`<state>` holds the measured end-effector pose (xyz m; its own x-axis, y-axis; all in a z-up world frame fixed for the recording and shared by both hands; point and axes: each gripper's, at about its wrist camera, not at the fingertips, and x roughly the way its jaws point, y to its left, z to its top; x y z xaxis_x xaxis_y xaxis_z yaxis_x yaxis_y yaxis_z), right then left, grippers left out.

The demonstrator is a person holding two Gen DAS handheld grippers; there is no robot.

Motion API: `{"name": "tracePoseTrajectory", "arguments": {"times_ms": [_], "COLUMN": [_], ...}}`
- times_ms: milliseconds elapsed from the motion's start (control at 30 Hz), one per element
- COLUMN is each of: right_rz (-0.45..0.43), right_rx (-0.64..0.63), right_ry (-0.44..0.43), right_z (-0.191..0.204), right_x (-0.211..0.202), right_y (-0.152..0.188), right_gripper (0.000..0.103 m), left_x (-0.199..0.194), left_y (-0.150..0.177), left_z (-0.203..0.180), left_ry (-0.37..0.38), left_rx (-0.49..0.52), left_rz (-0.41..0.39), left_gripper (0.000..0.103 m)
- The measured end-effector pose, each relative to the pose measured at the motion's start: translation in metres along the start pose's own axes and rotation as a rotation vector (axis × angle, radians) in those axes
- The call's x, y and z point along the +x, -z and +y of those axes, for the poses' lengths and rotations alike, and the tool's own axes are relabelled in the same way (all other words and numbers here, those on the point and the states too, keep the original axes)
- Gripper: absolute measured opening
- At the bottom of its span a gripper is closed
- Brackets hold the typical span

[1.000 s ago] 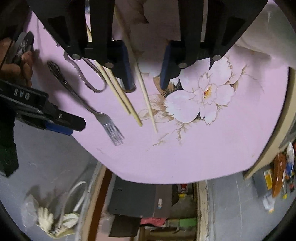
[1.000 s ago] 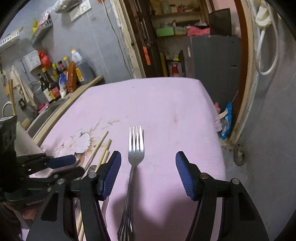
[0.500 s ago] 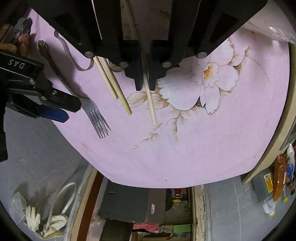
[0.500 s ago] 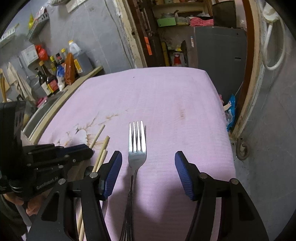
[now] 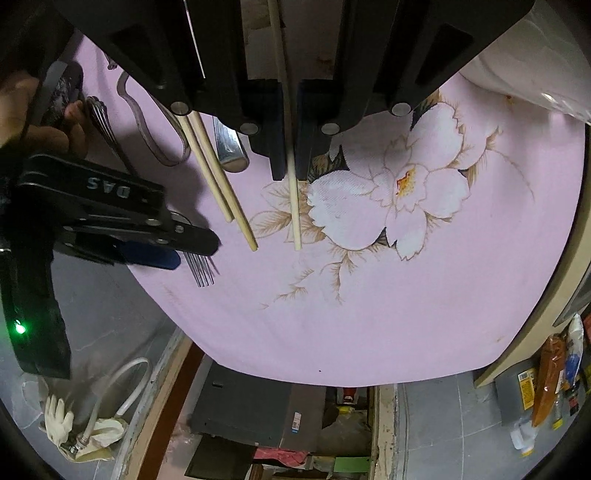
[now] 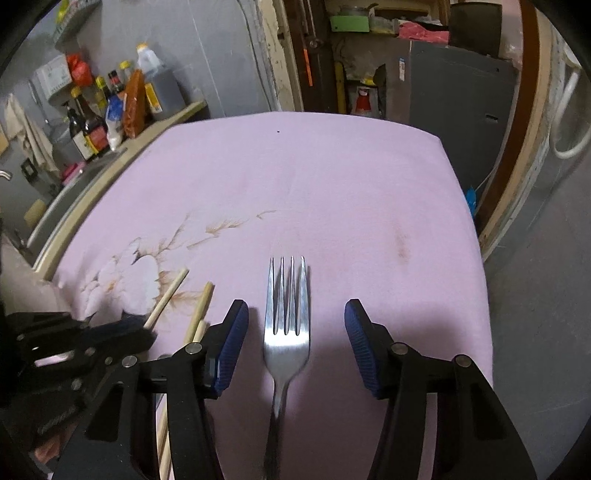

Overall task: Organize utensils
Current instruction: 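Grasp the fork with the right tool while the left tool grasps a chopstick, then carry the fork to the cup with the right tool while the left carries the chopstick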

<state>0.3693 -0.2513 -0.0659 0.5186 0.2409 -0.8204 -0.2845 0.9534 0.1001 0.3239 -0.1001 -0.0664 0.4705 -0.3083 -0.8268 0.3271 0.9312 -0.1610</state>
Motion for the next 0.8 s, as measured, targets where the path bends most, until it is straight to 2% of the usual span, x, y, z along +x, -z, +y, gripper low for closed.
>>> {"name": "tracePoseTrajectory", "arguments": {"times_ms": [100, 133, 233, 433, 567, 633, 800], "right_rz": [0.012, 0.010, -0.006, -0.043, -0.148, -0.214, -0.368], "right_rx": [-0.047, -0.058, -0.054, 0.007, 0.014, 0.014, -0.015], "right_ry": [0.054, 0.067, 0.070, 0.031, -0.007, -0.026, 0.010], "right_z": [0.009, 0.010, 0.009, 0.003, 0.009, 0.012, 0.028], "right_x": [0.004, 0.004, 0.000, -0.012, -0.040, -0.056, -0.090], "right_y": [-0.001, -0.001, 0.002, 0.011, 0.029, 0.039, 0.063], "right_gripper": [0.055, 0.052, 0.022, 0.021, 0.021, 0.021, 0.021], "left_x": [0.000, 0.000, -0.001, -0.010, -0.026, -0.041, -0.081], "left_y": [0.000, 0.000, 0.001, 0.010, 0.022, 0.031, 0.051], "left_z": [-0.002, -0.002, -0.004, -0.003, 0.001, 0.001, -0.006], "left_ry": [-0.004, -0.005, -0.008, 0.021, 0.079, 0.096, 0.083], "left_rx": [-0.002, -0.006, -0.009, -0.024, -0.064, -0.065, -0.048], "left_rz": [0.001, -0.001, -0.015, -0.021, -0.066, -0.130, -0.314], "left_gripper": [0.004, 0.004, 0.003, 0.002, 0.002, 0.002, 0.002]}}
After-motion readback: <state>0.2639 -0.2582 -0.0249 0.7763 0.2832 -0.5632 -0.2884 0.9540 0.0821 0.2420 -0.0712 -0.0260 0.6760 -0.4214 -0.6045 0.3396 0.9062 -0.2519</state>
